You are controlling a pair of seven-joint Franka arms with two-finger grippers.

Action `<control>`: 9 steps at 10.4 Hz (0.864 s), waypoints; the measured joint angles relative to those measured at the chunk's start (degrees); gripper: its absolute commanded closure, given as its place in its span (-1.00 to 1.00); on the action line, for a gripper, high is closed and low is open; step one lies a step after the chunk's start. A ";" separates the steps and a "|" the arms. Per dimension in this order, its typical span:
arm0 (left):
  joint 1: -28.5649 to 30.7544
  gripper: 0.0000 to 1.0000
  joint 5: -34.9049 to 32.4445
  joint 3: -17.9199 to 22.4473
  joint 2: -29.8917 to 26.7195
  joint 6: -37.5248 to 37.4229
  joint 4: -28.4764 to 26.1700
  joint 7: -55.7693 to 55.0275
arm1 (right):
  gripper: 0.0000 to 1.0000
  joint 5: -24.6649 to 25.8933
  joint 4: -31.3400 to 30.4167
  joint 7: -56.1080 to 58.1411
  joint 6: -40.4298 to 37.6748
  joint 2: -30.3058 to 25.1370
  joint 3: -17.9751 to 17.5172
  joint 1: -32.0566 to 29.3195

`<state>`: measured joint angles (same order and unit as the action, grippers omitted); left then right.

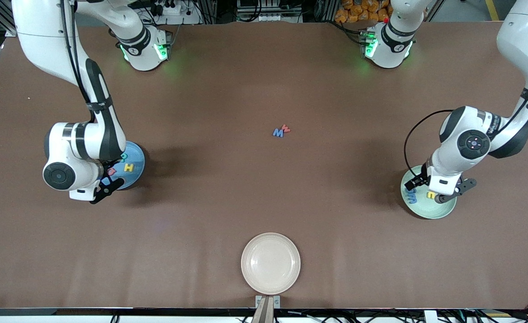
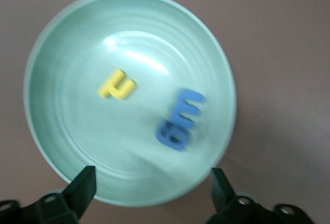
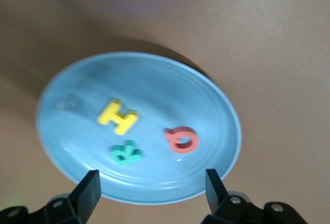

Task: Sort uppercase to blue plate, lowercase to green plate
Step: 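Place the Q on the blue plate while the left gripper places the 6, then move both grippers back to the pink w and blue M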

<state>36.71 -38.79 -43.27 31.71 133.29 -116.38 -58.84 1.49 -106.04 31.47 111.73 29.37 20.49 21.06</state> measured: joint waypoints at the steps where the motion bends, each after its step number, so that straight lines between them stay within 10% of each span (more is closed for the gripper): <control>1: -2.04 -1.00 0.03 -1.00 0.08 0.00 -0.54 -4.00 | -0.81 -0.26 0.33 -5.01 -1.58 -1.67 -2.09 0.62; 9: -29.83 -1.00 7.38 -2.09 3.62 -0.53 -1.98 -29.32 | -0.87 -3.40 0.46 -33.26 -4.32 -8.93 -14.89 5.02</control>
<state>6.88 -31.42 -45.36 35.33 132.76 -118.36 -88.16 -1.90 -105.58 -1.79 107.41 20.44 5.60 26.08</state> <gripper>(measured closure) 0.000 0.062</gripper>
